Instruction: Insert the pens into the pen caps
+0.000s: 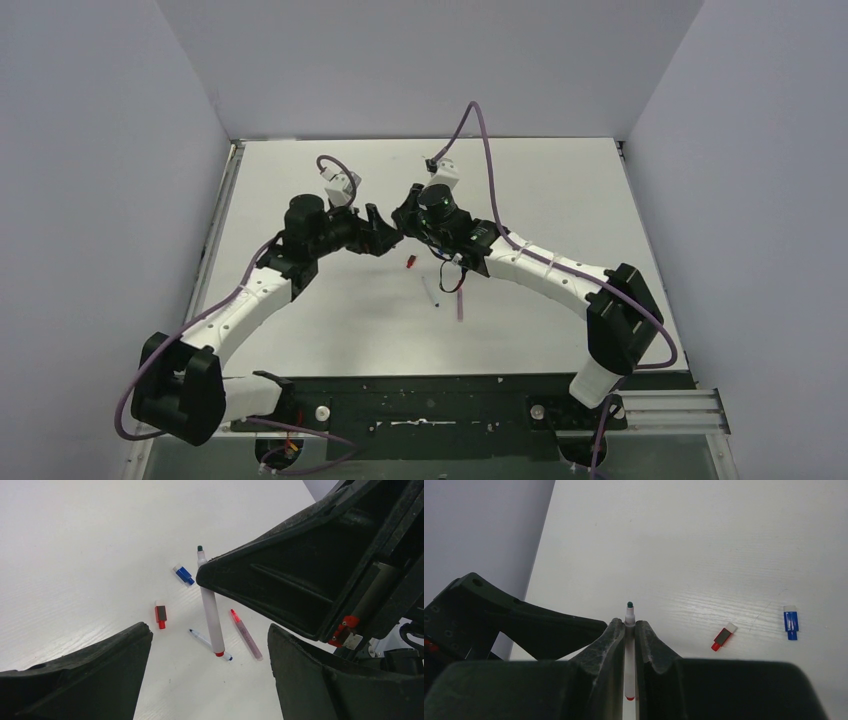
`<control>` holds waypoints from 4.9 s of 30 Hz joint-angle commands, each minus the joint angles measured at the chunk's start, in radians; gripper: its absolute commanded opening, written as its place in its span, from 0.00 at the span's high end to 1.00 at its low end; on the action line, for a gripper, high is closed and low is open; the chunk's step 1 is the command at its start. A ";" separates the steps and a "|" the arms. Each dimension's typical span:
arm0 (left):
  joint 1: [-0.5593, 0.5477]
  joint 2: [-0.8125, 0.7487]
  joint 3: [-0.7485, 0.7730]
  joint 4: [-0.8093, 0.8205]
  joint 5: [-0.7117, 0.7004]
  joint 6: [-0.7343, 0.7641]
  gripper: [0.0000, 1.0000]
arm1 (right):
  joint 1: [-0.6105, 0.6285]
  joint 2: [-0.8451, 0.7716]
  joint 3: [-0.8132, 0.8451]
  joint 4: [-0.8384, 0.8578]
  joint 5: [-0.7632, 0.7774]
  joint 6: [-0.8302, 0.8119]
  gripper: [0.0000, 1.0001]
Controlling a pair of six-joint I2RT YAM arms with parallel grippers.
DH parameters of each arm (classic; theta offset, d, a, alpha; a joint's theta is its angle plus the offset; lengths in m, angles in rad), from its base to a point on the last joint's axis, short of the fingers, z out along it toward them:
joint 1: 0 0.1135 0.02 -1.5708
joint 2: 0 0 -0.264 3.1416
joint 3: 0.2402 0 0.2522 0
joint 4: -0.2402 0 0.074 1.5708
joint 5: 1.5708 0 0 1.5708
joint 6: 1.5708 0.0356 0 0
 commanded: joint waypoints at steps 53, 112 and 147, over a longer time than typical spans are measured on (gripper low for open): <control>-0.050 -0.016 0.020 -0.149 -0.059 0.176 1.00 | -0.111 -0.146 0.051 -0.151 0.087 -0.143 0.38; -0.053 -0.350 -0.063 -0.406 -0.145 0.337 1.00 | -0.052 0.658 0.672 -0.831 0.063 0.185 0.60; -0.045 -0.340 -0.096 -0.283 0.212 0.271 1.00 | -0.058 -0.162 -0.080 0.258 -0.292 -0.163 1.00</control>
